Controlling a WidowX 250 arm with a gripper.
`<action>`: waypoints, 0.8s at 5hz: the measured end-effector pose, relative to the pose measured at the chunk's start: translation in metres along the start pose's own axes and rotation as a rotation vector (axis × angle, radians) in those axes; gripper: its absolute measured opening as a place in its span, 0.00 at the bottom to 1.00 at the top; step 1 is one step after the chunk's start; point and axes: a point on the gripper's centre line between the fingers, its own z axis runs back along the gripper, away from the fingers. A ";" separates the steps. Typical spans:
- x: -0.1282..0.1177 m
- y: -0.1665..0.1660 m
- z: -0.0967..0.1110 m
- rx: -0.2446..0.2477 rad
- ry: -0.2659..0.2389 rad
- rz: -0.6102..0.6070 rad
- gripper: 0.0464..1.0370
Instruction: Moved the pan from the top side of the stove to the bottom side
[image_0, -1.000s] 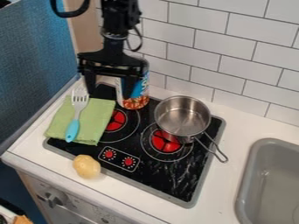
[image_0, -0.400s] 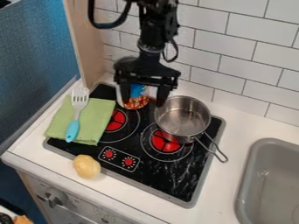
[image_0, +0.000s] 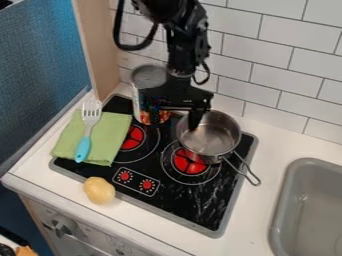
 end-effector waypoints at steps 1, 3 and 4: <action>0.002 -0.007 -0.009 -0.014 -0.028 0.052 0.96; -0.006 -0.012 -0.026 -0.006 -0.002 0.053 0.92; -0.003 -0.012 -0.029 -0.030 -0.003 0.055 0.63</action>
